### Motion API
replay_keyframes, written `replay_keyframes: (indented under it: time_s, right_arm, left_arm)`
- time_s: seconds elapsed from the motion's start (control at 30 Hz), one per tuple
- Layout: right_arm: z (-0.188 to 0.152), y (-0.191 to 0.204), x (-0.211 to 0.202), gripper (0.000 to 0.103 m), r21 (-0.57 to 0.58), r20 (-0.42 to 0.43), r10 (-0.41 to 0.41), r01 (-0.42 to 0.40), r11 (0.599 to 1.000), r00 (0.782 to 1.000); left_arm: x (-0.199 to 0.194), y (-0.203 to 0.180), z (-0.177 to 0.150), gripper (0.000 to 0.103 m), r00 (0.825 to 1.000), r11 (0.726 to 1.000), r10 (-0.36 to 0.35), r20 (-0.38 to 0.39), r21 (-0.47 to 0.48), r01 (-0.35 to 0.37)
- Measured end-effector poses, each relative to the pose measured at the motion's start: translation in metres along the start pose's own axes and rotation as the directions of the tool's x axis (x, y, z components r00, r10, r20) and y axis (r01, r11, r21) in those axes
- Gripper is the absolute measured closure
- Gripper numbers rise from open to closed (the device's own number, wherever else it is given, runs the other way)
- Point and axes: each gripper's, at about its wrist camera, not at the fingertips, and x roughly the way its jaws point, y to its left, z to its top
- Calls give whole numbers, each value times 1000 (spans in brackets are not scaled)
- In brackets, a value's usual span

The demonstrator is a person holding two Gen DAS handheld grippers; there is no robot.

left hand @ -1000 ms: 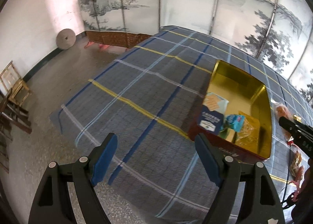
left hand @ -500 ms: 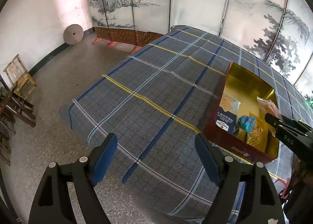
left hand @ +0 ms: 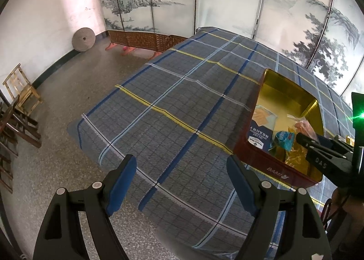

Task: Organize snacks
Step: 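Carry the twisted dough bag into the gold tin and open the right tool, then grasp the pink-and-white wrapped pastry on the table with the right tool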

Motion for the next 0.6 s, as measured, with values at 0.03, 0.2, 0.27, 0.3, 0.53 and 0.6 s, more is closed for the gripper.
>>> replay_keyframes:
  time_s: [0.03,0.2,0.27,0.3,0.53,0.6]
  right_arm:
    - [0,1,-1,66,-5,2,-2,2,1000,1000]
    - [-2,2,-8,55,-25,21,-21,21,999,1000]
    - [-4,-2,-14,53,-14,38,-20,20,1000,999]
    - [-6,-6,-20,53,-5,47,-13,14,1000,999]
    - [-34,-45,-65,53,18,88,-32,31,999,996]
    - [-46,-63,-76,53,36,90,-55,52,998,994]
  left_arm:
    - [0,-1,0,24,1000,1000,0,-1,2,0]
    - [-2,-9,-3,24,1000,1000,-12,2,13,12]
    - [-3,-13,-3,24,1000,1000,-19,4,19,19]
    - [-4,-15,-4,24,1000,999,-24,6,22,24]
    - [-13,-49,-8,24,997,994,-73,17,87,72]
    - [-15,-61,-9,24,996,990,-91,20,113,89]
